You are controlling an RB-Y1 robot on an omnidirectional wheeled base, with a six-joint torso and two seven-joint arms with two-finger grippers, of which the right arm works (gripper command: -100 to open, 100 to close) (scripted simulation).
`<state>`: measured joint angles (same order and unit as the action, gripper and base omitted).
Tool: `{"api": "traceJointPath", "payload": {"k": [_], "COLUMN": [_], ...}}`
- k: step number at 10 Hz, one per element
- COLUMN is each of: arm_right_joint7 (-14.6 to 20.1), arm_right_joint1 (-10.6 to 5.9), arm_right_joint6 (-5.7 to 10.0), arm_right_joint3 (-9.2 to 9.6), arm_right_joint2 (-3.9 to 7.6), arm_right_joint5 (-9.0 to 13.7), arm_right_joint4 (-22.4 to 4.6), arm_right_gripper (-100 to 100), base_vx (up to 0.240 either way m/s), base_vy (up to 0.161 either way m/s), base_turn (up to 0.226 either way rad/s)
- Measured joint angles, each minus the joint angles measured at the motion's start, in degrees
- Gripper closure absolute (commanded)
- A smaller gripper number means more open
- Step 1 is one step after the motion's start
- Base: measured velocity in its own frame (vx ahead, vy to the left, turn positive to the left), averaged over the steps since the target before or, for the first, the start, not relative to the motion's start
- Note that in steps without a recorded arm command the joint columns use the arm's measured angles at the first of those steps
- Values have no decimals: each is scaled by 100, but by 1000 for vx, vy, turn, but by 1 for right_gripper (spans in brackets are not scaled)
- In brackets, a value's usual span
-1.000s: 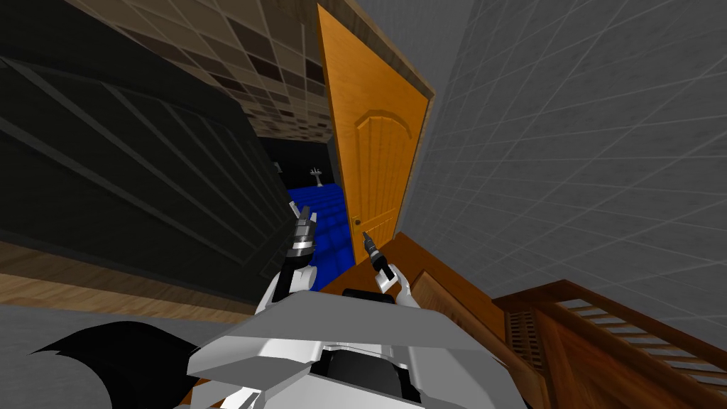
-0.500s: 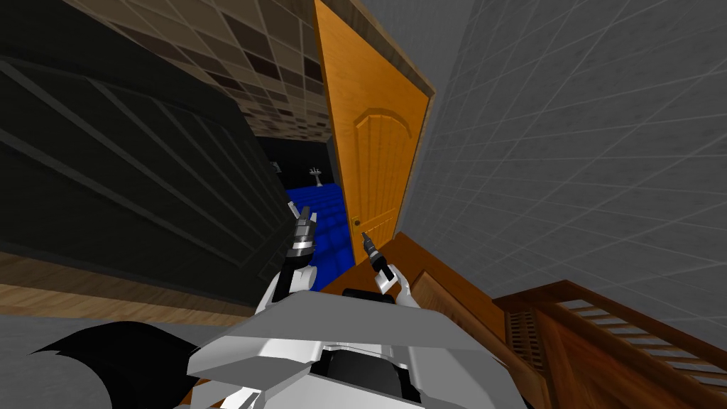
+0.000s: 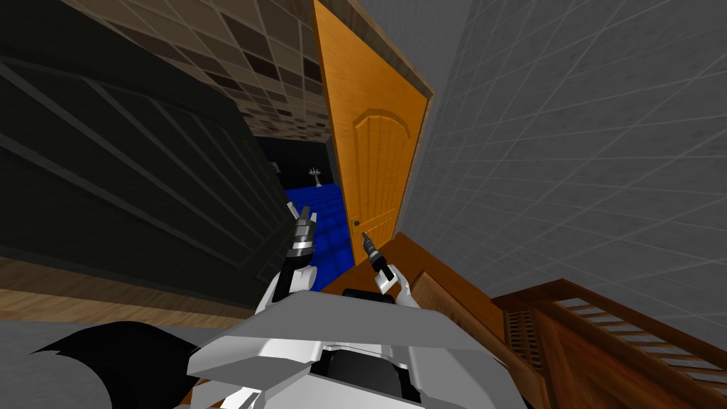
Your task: Push the door open
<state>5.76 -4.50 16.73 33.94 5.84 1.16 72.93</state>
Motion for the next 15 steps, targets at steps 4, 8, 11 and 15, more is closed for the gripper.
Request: {"api": "traceJointPath", "payload": {"k": [4, 8, 11, 15], "arm_right_joint7": [0, 51, 51, 61], "arm_right_joint1": [0, -8, -8, -9], "arm_right_joint6": [0, 5, 2, 4], "arm_right_joint3": [0, 110, 111, 132], "arm_right_joint2": [0, 47, 48, 56], "arm_right_joint5": [0, 10, 10, 12], "arm_right_joint4": [0, 34, 37, 43], "arm_right_gripper": [-100, -100, -100, -100], "base_vx": [12, 16, 4, 4], "base_vy": [-4, -2, 1, -2], "base_turn": [-22, -15, 7, -12]}}
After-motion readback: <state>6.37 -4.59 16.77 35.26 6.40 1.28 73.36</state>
